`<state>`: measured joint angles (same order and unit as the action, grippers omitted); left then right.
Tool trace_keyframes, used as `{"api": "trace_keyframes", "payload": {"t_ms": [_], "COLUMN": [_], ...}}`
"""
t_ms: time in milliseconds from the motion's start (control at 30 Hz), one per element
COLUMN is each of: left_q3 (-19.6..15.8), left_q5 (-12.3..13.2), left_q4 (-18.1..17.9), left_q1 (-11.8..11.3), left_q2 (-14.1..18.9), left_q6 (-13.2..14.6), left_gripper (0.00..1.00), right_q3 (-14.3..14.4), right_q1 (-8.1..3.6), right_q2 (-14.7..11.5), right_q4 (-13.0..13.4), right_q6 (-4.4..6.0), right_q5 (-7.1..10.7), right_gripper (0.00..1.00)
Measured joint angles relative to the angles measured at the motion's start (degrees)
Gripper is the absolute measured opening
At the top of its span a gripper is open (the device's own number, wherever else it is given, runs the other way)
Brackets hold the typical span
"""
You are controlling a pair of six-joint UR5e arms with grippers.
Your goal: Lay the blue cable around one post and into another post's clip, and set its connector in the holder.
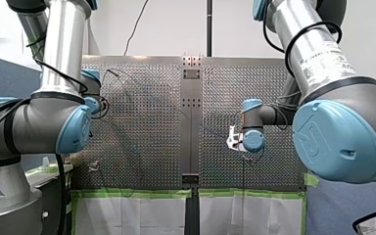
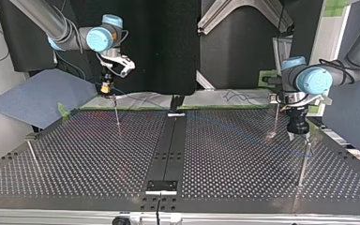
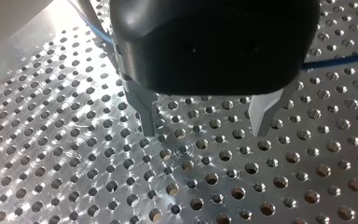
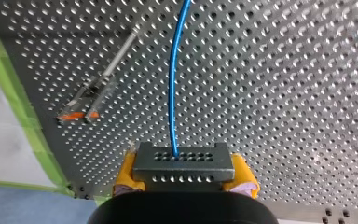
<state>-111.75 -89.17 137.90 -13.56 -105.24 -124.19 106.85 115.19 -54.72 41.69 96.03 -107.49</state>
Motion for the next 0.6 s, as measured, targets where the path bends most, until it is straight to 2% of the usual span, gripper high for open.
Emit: {"api": "trace_keyframes", "payload": {"t_ms": [233,467,600], "left_q3": [0.03,0.13,0.14], "left_q5": [-0.03,-0.02,-0.06], "left_q4": [0.01,0.13,0.17], "left_q1": [0.3,0.64,0.88], "left_q2": [0.0,0.0,0.0], "left_q6": [0.05,0.13,0.2], "left_gripper": [1.0,1.0,1.0], "right_q3": [-0.8,-3.81,-4.44], "right_q1": [-3.34,-6.95,-8.78], "right_q2": [0.03,0.1,0.16], "right_q4": [2.82,3.27,3.39], "right_q6": [0.73,0.82,0.87], "right_q5": [3.35,6.84,7.59], "right_gripper": [0.0,0.0,0.0]}}
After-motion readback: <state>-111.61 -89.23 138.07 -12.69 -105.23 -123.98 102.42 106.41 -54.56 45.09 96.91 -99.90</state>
